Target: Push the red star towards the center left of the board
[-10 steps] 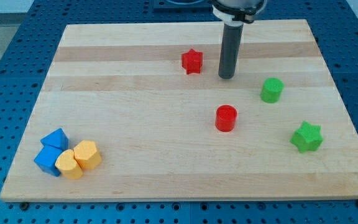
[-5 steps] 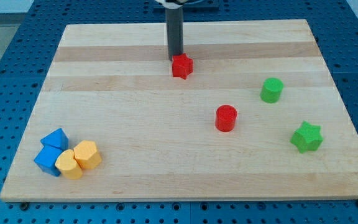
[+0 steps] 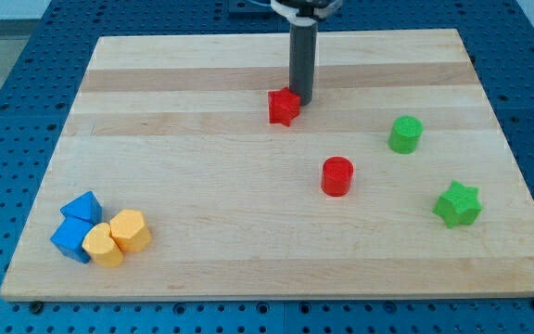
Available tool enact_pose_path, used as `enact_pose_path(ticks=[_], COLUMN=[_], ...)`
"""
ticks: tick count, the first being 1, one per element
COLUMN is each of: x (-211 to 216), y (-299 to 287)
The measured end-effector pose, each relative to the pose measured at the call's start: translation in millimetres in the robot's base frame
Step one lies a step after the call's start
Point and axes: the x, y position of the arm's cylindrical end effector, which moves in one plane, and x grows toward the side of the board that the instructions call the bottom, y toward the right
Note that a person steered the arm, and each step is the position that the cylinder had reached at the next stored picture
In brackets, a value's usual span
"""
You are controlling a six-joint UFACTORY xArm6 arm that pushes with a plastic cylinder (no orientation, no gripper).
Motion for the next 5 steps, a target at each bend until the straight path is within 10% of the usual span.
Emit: enact_pose_path(ticks=[5], x=[16], y=[-45])
